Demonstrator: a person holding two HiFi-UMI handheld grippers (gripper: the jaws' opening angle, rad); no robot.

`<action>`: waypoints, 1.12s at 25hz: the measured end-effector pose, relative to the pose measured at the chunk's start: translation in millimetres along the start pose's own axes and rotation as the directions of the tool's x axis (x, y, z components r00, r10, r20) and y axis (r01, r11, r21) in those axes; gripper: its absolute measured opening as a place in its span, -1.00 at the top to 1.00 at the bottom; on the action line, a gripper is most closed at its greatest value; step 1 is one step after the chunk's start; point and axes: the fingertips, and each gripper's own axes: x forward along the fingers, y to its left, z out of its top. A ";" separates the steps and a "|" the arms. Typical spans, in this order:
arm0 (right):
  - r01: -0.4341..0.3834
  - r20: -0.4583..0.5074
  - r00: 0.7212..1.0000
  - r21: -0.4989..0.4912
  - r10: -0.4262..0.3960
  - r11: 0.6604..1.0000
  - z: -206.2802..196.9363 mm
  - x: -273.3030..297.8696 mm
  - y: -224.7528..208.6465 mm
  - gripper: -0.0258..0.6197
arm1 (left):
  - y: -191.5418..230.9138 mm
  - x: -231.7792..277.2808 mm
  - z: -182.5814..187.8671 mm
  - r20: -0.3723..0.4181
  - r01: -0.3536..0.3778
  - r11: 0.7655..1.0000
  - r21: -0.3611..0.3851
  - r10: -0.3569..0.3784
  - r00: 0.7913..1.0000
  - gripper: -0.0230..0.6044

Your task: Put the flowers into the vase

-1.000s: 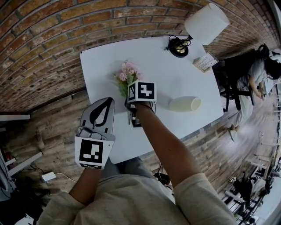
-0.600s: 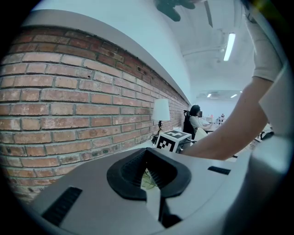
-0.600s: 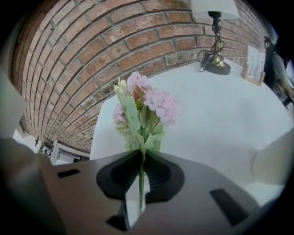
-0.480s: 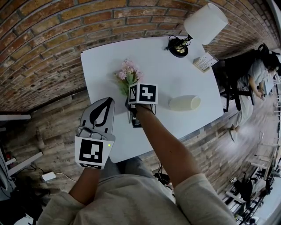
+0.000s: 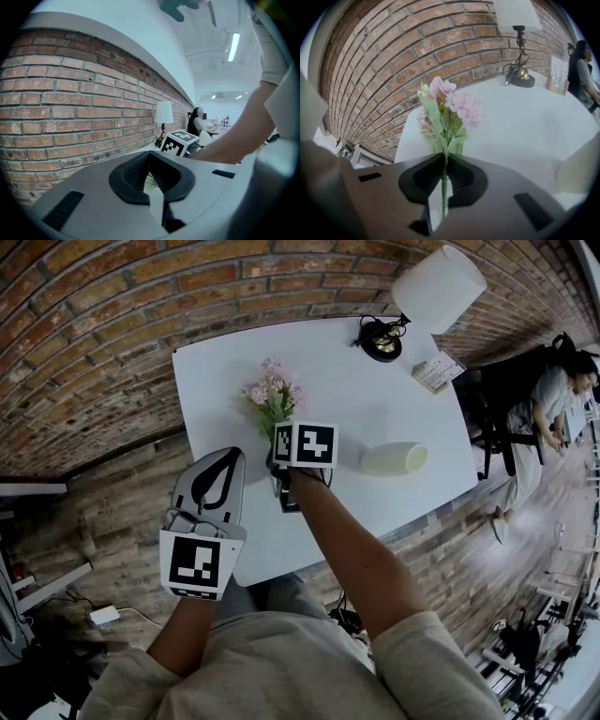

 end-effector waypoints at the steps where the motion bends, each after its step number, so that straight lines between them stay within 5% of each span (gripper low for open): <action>1: -0.003 0.017 1.000 0.001 0.003 1.000 2.1 -2.0 -0.2 0.83 | -0.1 -0.2 0.6 0.001 -0.002 1.000 0.003 0.001 1.000 0.92; 14: -0.004 0.308 0.951 -0.082 0.029 0.997 32.3 -62.3 0.6 0.83 | -20.7 -2.9 9.4 0.018 0.020 0.999 0.037 -0.021 1.000 0.92; 28: 0.072 0.644 0.760 -0.218 0.088 0.973 54.6 -162.6 39.3 0.83 | -42.6 -13.3 24.8 0.055 0.053 0.996 0.073 -0.057 0.997 0.92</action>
